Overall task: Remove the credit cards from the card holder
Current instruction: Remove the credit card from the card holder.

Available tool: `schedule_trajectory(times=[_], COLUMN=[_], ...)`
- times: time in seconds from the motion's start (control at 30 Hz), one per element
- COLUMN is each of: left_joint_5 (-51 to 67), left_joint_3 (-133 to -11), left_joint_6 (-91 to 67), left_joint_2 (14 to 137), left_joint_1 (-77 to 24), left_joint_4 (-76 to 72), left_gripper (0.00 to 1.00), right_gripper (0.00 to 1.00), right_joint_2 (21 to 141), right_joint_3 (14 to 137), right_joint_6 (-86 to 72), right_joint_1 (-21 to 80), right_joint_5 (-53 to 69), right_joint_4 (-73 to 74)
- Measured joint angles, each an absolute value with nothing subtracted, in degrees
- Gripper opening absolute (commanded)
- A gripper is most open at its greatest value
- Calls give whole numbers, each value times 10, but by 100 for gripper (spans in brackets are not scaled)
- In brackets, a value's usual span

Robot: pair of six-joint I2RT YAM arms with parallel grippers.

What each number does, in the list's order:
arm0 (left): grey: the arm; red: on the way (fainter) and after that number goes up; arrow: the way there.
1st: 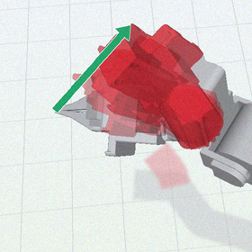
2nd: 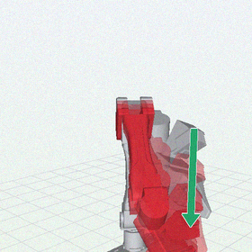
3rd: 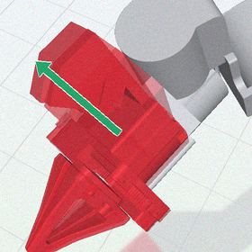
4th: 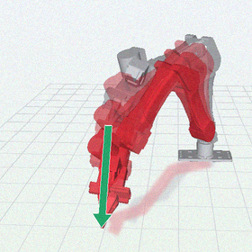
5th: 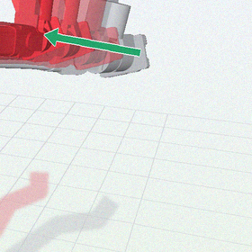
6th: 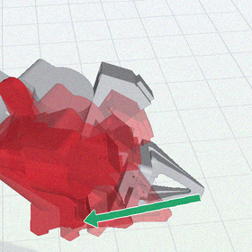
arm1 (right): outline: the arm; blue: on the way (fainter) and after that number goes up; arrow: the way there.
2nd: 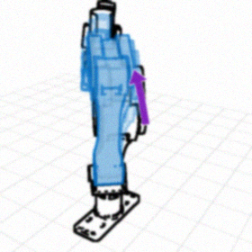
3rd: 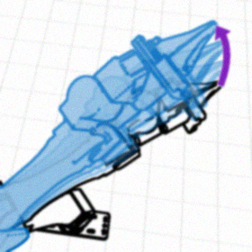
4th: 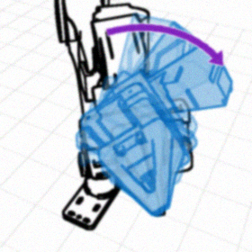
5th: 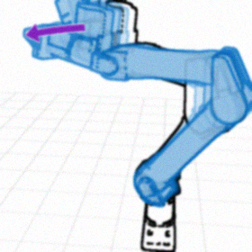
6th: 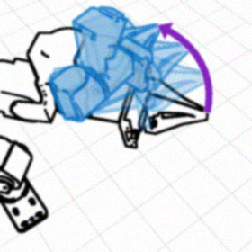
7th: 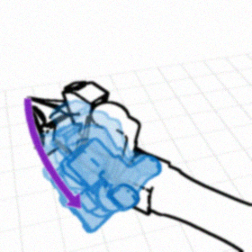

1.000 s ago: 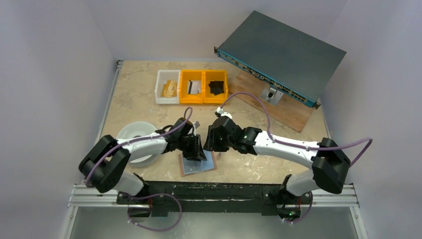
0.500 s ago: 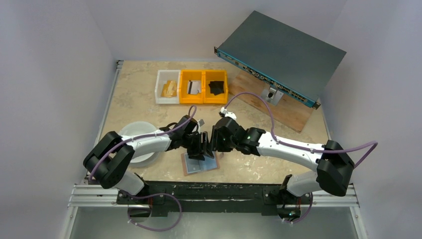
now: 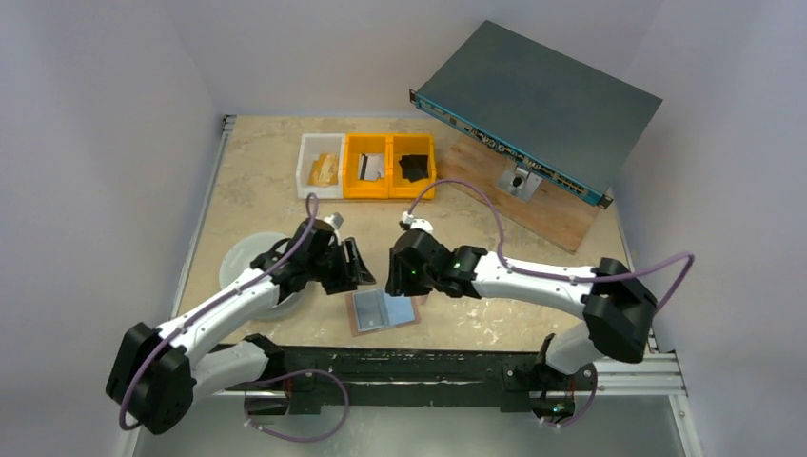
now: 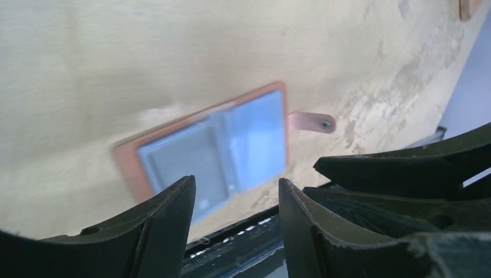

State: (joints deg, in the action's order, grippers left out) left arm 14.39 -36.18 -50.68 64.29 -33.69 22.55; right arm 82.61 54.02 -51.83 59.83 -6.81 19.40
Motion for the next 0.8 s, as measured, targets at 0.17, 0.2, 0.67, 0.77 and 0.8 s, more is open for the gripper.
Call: schedule_trajectory(times=[0.17, 0.2, 0.67, 0.77, 0.8], left_joint_5=[115, 110, 100, 103, 107], left_joint_3=[-325, -319, -274, -273, -272], left_joint_6=[-498, -498, -500, -500, -499], left_joint_2=[563, 552, 515, 521, 524], left_joint_1=[-276, -268, -251, -251, -251], left_joint_4=[290, 301, 340, 338, 336], left_gripper=[54, 54, 52, 51, 51], right_gripper=[44, 45, 44, 41, 39], right_joint_2=[929, 950, 1068, 1073, 1076], right_joint_3=[601, 613, 688, 693, 694], right_joint_6=[-498, -494, -462, -460, -460], right_joint_1=[629, 637, 665, 667, 667], right_joint_5=[-64, -63, -76, -81, -81], right_joint_4=[189, 189, 219, 224, 224])
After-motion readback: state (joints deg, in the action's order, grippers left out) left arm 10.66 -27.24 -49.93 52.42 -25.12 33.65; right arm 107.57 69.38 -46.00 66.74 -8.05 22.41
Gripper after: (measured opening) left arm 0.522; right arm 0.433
